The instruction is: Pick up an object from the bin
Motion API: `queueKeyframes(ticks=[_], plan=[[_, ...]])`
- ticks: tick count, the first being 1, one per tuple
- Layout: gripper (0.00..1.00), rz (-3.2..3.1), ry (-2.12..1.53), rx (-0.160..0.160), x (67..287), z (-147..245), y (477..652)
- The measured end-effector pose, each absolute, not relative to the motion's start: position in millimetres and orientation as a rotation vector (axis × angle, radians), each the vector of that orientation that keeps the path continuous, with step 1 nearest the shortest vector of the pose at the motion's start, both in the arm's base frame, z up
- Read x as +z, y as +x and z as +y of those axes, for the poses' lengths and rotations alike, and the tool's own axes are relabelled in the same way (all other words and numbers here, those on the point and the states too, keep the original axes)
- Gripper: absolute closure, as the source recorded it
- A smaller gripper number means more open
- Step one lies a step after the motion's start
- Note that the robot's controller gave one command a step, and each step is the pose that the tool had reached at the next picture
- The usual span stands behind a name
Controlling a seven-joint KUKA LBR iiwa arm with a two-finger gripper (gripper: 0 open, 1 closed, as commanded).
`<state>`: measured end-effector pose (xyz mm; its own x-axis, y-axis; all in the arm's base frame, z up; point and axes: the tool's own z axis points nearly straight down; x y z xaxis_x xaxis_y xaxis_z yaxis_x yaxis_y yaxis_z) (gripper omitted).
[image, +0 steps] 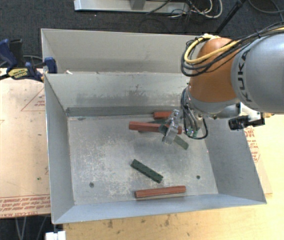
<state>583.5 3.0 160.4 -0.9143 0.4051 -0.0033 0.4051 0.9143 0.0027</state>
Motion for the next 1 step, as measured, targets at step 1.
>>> queueKeyframes(ticks=[1], plan=[[1.00, 3.071, 0.647, 0.003, 172.7, 3.4, 584.4]])
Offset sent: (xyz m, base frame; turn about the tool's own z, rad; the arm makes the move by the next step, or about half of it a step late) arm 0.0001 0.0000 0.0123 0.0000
